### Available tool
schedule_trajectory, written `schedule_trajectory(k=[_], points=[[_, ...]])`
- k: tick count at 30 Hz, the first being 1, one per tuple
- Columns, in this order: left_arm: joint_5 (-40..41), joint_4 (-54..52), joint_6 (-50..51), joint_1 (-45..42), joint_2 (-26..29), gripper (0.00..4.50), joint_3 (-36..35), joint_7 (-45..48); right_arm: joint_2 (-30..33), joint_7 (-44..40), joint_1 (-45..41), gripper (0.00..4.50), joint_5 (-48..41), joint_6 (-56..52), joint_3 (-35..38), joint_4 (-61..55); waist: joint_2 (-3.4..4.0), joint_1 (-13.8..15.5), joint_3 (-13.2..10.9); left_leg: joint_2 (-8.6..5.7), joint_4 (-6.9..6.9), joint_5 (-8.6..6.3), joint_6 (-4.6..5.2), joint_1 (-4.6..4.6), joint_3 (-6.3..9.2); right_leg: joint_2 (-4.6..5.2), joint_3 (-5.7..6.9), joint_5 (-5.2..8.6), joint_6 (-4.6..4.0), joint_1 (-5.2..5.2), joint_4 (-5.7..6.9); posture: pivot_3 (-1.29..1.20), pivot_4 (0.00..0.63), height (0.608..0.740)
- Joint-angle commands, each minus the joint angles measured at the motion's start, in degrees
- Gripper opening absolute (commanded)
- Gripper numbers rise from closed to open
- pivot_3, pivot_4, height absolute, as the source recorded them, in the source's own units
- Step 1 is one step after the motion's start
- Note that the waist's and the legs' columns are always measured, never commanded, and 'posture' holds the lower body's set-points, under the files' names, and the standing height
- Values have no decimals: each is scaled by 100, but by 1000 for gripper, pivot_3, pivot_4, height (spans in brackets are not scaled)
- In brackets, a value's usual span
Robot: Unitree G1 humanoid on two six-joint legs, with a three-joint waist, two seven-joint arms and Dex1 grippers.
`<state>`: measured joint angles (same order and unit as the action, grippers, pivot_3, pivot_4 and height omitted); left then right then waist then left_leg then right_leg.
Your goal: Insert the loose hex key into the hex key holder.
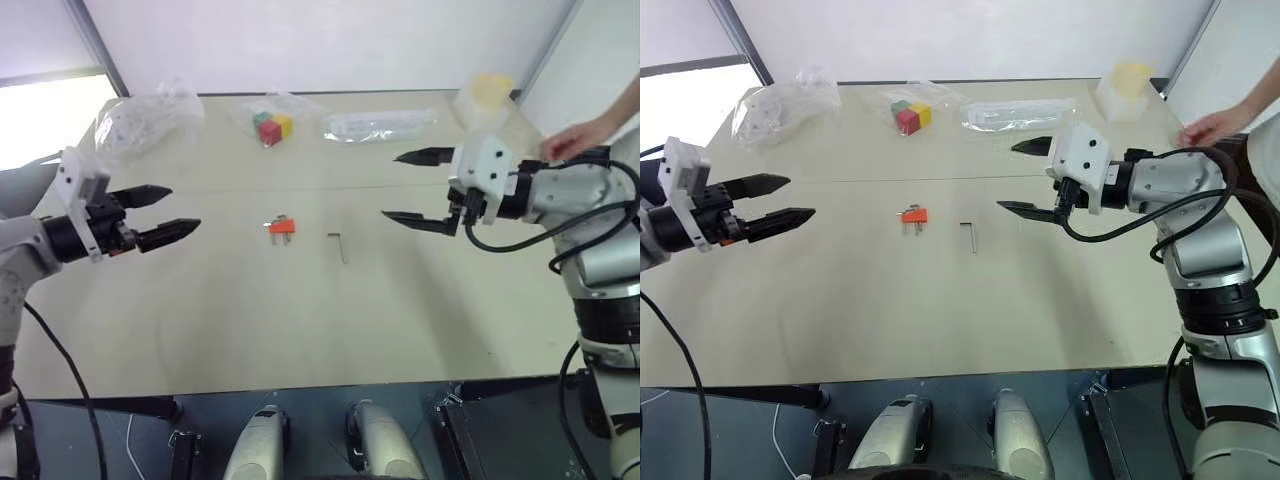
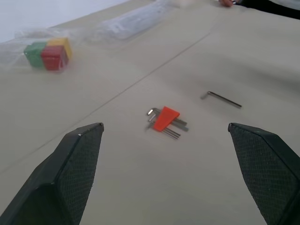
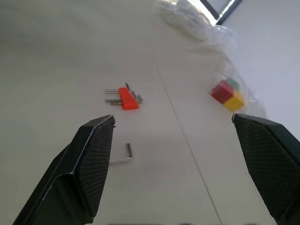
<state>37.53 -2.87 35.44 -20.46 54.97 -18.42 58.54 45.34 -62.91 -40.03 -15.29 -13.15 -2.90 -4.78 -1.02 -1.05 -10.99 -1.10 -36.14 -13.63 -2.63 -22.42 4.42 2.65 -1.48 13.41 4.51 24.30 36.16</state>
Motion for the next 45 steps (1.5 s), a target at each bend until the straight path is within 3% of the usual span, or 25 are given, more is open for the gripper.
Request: schedule_trajectory(k=[1, 23, 31, 37, 42, 45], points=[[-62, -32, -154, -21, 47, 4470, -73, 92, -70, 22, -233, 4173, -31, 93, 73, -59, 1, 0, -1, 0, 0, 0, 0, -1, 0, 1, 0, 0, 0, 1, 0, 0, 150, 740], [-8, -352, 26, 101, -157, 4470, -154, -216, -176, -1, -123, 4173, 42, 100, -28, -102, 1, 1, 0, 1, -1, 0, 0, -1, 0, 3, -2, -2, 2, 3, 1, 0, 150, 740], [33, -476, 81, 266, -223, 4470, -224, -365, -478, -63, -354, 4173, 80, 268, -188, 416, 0, -9, 0, 1, -2, 0, 0, -1, -1, 2, -2, -2, 2, 3, 2, 0, 150, 740], [2, -800, 90, 673, -656, 4470, -220, -768, -1528, -313, -1144, 4173, 432, 973, -791, 2156, 1, -73, -1, 2, -1, 1, -1, 3, -2, -2, -4, -15, 15, 3, 5, 0, 150, 740], [-7, -1489, 131, 1419, -1226, 4470, -148, -1284, -2838, -664, -2429, 4173, 1317, 2285, -1543, 5295, 1, -190, -1, 2, 2, 1, -1, 7, -8, -2, -10, -18, 18, 6, 8, 0, 150, 740], [34, -1860, 206, 1705, -1407, 4470, -169, -1511, -3336, -313, -2973, 4173, 1752, 2857, -1642, 6648, 1, -143, -2, 3, 9, 1, -3, 0, 2, -1, -7, -19, 18, 18, 16, 0, 150, 740]])
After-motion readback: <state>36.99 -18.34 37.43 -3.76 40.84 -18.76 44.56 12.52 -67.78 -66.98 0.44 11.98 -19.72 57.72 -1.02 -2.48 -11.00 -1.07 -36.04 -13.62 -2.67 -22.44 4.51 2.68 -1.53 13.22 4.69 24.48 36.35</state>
